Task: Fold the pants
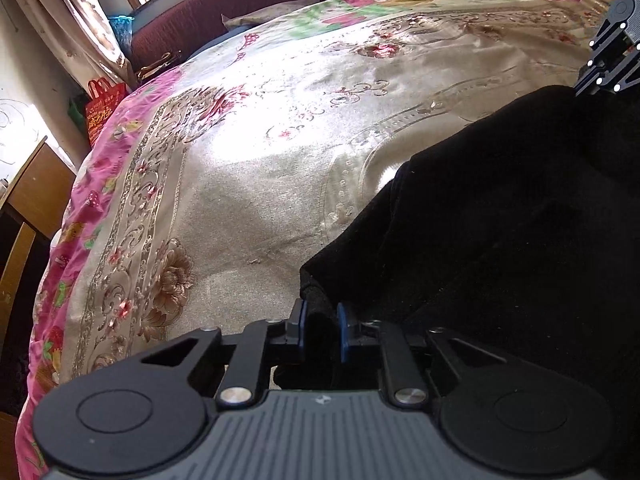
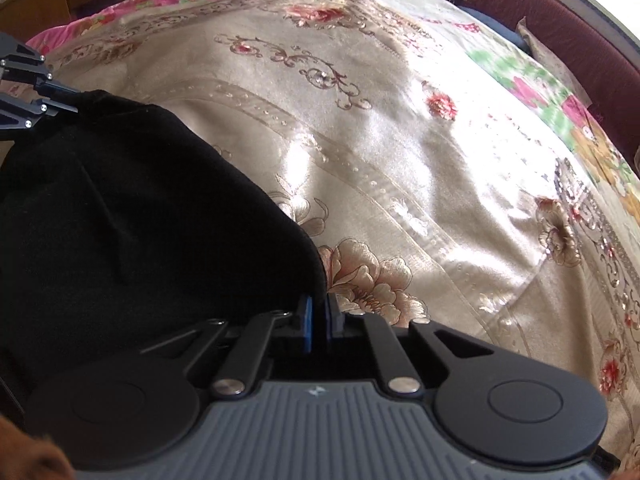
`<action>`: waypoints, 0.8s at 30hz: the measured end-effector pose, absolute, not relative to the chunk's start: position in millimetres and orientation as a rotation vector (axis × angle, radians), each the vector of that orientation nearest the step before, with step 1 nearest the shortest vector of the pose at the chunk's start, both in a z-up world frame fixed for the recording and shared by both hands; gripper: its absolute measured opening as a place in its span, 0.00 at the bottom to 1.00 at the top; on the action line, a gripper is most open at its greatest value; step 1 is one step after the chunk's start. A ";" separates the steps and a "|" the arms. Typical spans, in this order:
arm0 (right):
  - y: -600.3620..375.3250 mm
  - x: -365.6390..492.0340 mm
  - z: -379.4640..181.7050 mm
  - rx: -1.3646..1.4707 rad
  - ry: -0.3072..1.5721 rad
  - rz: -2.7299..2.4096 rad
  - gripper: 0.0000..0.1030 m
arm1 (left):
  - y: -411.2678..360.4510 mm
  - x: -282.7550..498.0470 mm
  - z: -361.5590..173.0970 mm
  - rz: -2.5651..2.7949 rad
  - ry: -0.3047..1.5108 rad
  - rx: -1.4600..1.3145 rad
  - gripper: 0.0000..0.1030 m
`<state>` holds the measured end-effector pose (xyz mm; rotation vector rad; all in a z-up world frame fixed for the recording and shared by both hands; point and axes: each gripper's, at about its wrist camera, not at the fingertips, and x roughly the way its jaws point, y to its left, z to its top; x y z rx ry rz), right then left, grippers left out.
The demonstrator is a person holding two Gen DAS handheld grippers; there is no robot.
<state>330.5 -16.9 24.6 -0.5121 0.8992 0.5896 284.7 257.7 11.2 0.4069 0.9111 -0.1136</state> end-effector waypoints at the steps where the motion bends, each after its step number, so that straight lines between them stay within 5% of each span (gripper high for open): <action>1: -19.1 317.1 33.9 -0.512 0.880 0.590 0.06 | 256.0 276.5 16.3 -0.120 0.902 0.405 0.29; 8: -49.7 168.7 88.9 -0.470 0.835 0.662 0.06 | 237.1 173.3 54.4 -0.198 0.817 0.353 0.29; 17: -53.6 57.6 -9.1 -0.343 1.037 0.665 0.00 | 208.2 76.7 13.6 -0.175 0.884 0.414 0.29; 24: -17.1 38.2 2.9 -0.506 0.847 0.672 0.05 | 220.4 49.6 10.4 -0.086 0.861 0.376 0.34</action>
